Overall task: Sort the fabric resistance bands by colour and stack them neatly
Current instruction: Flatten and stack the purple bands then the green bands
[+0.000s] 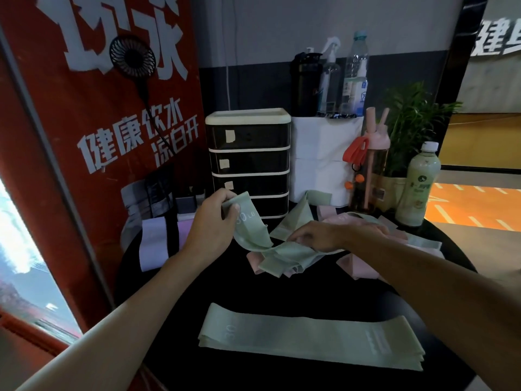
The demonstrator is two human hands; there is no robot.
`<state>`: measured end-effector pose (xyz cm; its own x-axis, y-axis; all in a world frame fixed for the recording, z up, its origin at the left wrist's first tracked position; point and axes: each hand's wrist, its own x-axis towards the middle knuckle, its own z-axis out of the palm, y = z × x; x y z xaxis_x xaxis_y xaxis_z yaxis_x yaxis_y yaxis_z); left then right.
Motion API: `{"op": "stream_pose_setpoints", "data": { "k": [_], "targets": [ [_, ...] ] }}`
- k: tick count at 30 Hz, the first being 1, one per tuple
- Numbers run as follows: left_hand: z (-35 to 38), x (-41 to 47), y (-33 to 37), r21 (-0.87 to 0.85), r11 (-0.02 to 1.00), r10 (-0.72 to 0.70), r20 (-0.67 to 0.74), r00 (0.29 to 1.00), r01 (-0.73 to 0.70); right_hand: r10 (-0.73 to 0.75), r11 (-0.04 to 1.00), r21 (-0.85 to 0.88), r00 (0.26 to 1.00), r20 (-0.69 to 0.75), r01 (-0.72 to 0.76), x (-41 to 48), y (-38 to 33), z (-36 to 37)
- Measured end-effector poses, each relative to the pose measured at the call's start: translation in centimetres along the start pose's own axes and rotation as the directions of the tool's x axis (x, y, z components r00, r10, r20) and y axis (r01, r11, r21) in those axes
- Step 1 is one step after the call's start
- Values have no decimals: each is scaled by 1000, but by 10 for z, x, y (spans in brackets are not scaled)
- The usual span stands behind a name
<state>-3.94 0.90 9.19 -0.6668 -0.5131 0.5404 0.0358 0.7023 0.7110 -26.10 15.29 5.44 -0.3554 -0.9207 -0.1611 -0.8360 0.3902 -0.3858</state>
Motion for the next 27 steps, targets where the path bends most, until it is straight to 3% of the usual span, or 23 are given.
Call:
{"op": "stream_pose_setpoints", "data": {
  "k": [3,9,13,18,20,22,24,27],
  "targets": [
    [-1,-1,0,19,1000,16,-17,1000,-16,3,1000,-9,1000,-13,-3,0,1,0],
    [0,-8,2,34,999,24,18,1000,-25,53,996,-82,982,184,-38,-1,-6,8],
    [-1,-11,0,53,998,13,27,1000,-15,58,998,24,981,184,-63,1,-6,3],
    [-6,-9,-4,67,998,-3,-8,1000,3,-10,984,174,995,-97,27,-2,2,2],
    [-9,-7,-4,90,996,13,-41,999,-9,-18,997,64,961,-274,37,-7,3,-3],
    [-13,-5,-2,94,995,30,-59,998,-24,12,1000,7,883,-469,-11,-8,8,-8],
    [-16,-4,1,84,996,48,-84,995,-41,118,993,94,798,-591,-77,-13,10,-16],
    [-19,-3,4,71,996,60,-119,991,-52,268,947,-9,804,-530,-322,-27,11,-22]
  ]
}}
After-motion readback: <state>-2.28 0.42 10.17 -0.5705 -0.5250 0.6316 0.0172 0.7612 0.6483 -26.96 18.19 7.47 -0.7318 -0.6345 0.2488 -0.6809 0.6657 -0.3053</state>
